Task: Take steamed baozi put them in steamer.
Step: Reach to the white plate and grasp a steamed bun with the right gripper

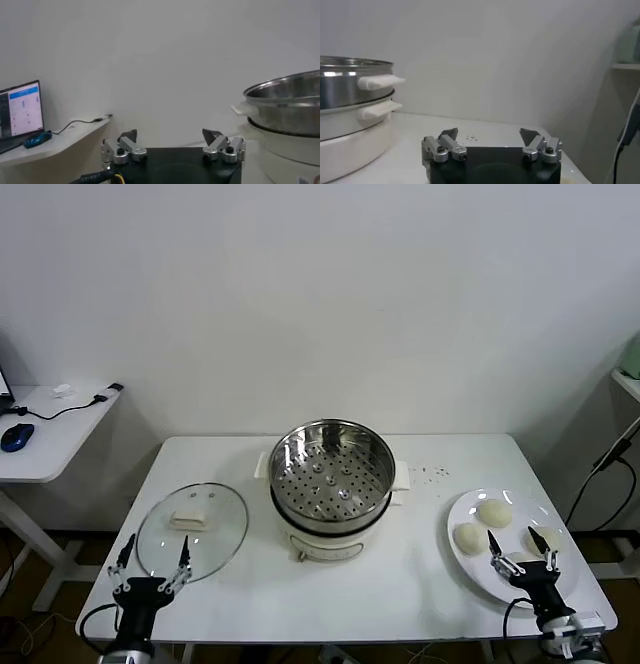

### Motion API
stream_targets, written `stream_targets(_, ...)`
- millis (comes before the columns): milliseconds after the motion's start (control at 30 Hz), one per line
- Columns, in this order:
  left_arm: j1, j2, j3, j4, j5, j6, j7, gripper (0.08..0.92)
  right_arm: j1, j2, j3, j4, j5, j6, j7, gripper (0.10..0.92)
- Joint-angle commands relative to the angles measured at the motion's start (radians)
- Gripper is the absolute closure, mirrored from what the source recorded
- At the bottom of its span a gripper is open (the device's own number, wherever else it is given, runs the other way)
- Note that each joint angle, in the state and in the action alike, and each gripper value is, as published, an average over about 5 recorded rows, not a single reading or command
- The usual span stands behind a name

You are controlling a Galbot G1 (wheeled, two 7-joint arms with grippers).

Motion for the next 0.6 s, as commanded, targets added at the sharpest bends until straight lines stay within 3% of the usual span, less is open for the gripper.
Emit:
stream_targets(33,0.009,0.006,0.014,0.007,0.01,-0.003,-0.025,0.177,0.061,-0.193,0.014,-0.011,-0.167,-0.152,-0.175,0.203)
stream_targets(200,0.022,0.013,0.019,0.008,0.005,-0.018,-0.029,0.177,0.167,-0.488,-0.045,-0.085,-0.262,-0.253,-0.435,0.203)
stream_targets(367,0.014,0.012,0.011,0.02,0.0,-0.043,-0.026,0.177,0.382,-0.753,-0.227,-0.276,-0.355,-0.137,-0.711,0.203)
stream_targets(600,-0.001,0.01,0.002,0.026,-0.009,-0.037,-0.024,0.177,0.936,-0.879,-0.833,-0.497,-0.482,-0.064,-0.836,0.203)
